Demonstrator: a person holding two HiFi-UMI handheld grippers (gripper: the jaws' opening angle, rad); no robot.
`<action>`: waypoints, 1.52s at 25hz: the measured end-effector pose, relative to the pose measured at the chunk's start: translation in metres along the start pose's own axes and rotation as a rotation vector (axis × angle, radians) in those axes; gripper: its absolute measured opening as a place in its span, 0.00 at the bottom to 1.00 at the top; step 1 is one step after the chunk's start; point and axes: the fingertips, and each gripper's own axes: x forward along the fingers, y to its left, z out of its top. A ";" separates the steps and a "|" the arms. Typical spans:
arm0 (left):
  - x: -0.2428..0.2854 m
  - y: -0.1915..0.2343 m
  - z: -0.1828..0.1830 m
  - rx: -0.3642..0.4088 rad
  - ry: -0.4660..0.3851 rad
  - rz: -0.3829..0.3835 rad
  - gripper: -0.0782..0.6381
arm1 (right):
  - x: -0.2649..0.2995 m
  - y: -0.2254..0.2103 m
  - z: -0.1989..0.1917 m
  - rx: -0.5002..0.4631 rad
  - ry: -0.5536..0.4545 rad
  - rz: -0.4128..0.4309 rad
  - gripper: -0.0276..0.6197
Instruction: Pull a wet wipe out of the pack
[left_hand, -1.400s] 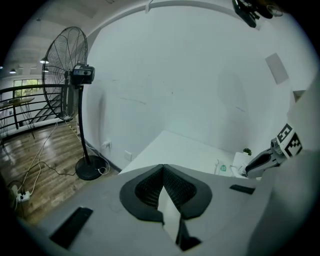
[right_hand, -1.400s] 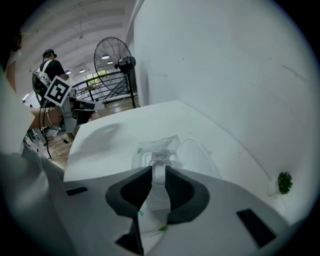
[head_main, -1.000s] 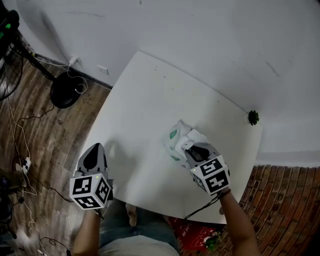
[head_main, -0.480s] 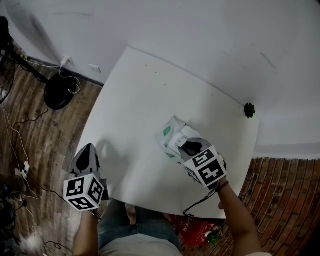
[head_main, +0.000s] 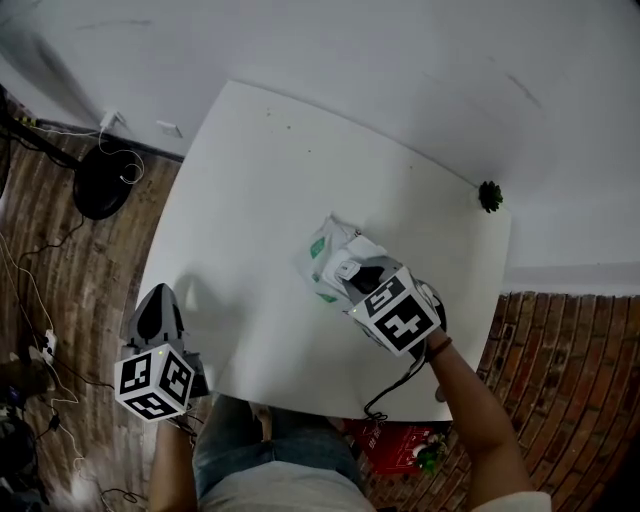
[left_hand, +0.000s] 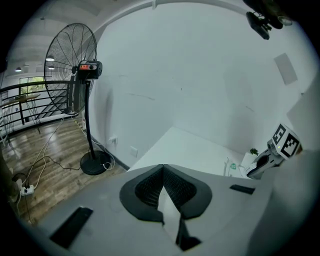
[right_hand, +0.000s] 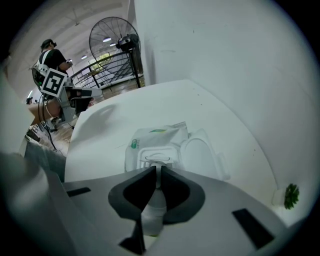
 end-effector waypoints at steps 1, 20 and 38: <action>0.001 0.001 0.000 0.000 0.002 0.002 0.11 | 0.000 0.000 0.000 -0.002 0.001 0.005 0.09; 0.016 -0.007 -0.004 -0.002 0.024 -0.009 0.11 | 0.007 0.002 -0.004 -0.004 0.064 0.052 0.05; 0.006 -0.013 0.003 0.013 0.011 -0.020 0.11 | -0.022 -0.003 0.007 0.034 -0.080 -0.010 0.04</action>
